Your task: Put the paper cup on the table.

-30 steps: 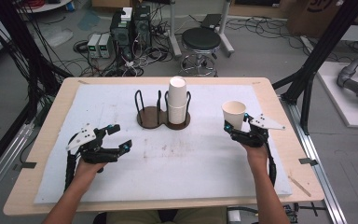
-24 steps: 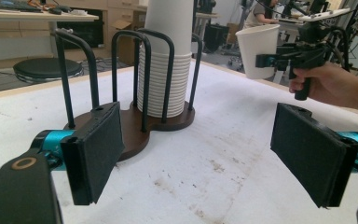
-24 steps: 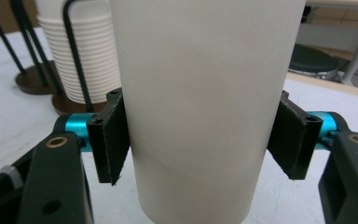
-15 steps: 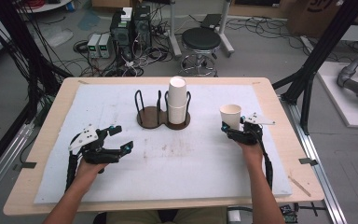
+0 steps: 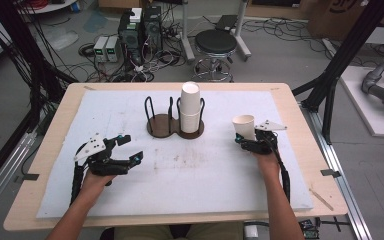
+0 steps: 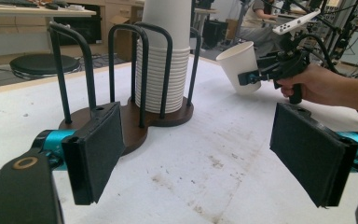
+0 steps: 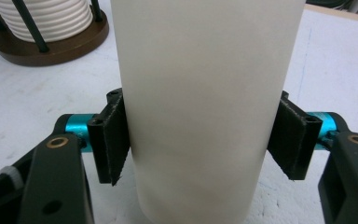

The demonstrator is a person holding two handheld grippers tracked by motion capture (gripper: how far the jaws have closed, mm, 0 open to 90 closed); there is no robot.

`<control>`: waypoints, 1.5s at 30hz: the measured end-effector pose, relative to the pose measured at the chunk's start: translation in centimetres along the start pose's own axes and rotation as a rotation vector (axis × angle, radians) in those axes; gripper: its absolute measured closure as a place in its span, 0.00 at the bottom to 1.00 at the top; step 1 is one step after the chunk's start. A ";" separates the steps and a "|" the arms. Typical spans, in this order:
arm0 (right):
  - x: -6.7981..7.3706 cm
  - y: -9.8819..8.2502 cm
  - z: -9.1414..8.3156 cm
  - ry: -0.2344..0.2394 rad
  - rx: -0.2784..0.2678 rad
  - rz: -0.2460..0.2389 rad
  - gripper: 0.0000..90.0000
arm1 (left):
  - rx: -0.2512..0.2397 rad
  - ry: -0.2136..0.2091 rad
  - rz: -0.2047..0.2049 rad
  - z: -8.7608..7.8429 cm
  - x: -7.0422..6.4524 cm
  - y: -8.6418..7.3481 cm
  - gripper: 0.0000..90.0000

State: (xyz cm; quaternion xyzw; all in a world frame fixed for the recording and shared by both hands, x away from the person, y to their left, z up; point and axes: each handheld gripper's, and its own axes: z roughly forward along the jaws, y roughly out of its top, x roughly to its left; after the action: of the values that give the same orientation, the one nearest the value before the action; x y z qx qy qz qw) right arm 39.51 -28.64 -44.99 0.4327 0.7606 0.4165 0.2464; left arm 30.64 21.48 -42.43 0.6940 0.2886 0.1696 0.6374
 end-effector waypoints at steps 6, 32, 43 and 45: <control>-0.4 -0.1 -0.6 0.015 0.028 0.022 0.35 | 0.002 0.003 0.004 -0.1 0.0 0.0 0.19; -1.2 -2.5 -4.1 0.062 0.069 0.000 0.22 | 0.022 0.024 -0.033 -0.1 0.4 0.0 0.19; -1.1 -3.4 -8.4 0.071 0.025 0.048 0.22 | -0.010 0.039 -0.048 -0.6 0.8 0.4 0.18; -0.8 -3.4 -9.3 0.067 -0.007 0.058 0.22 | -0.011 0.039 -0.052 -0.7 0.9 0.4 0.18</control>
State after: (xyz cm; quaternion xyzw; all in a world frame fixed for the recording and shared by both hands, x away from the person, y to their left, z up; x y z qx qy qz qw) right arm 31.54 -34.15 -42.94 0.4394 0.7542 0.4404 0.2099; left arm 30.95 22.58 -42.08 0.6792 0.3180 0.1681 0.6398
